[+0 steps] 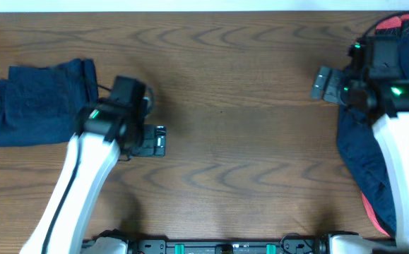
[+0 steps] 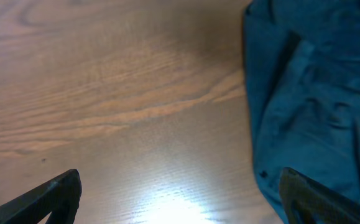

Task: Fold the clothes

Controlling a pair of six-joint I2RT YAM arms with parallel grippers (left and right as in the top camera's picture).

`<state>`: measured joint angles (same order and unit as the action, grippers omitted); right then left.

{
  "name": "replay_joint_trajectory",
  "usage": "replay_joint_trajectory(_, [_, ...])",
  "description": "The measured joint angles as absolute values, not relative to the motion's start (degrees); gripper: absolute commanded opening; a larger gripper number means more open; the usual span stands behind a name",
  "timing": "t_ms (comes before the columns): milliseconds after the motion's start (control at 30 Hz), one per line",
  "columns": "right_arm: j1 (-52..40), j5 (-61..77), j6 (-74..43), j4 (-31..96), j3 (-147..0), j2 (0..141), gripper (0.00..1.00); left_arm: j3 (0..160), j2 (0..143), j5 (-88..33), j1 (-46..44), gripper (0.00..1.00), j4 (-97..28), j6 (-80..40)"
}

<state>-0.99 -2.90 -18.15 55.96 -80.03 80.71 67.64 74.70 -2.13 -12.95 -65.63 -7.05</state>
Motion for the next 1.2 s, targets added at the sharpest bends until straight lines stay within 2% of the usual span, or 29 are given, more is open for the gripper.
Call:
replay_joint_trajectory(200, [-0.82, -2.96, -17.76, 56.82, -77.38, 68.38, 0.99, 67.24, 58.22, -0.62, -12.95, 0.98, -64.73, -6.96])
replay_joint_trajectory(433, [-0.82, -6.2, -17.72, 54.11, -61.95, 45.41, 0.99, 62.74, 38.37, 0.03, -12.95, 0.98, -60.93, -6.46])
replay_joint_trajectory(633, [-0.82, -7.55, -17.74, 54.85, -52.07, 26.96, 0.99, 60.8, 30.59, 0.03, -12.95, 0.98, -60.01, -7.11])
replay_joint_trajectory(1000, [-0.82, -7.55, -17.74, 69.93, -50.81, 20.75, 0.99, 60.71, 29.47, 0.03, -12.95, 0.98, -60.01, -7.33])
replay_joint_trajectory(1200, [-0.82, -7.55, -17.72, 70.24, -50.76, 20.73, 0.99, 60.71, 29.47, 0.03, -12.95, 0.98, -60.01, -7.33])
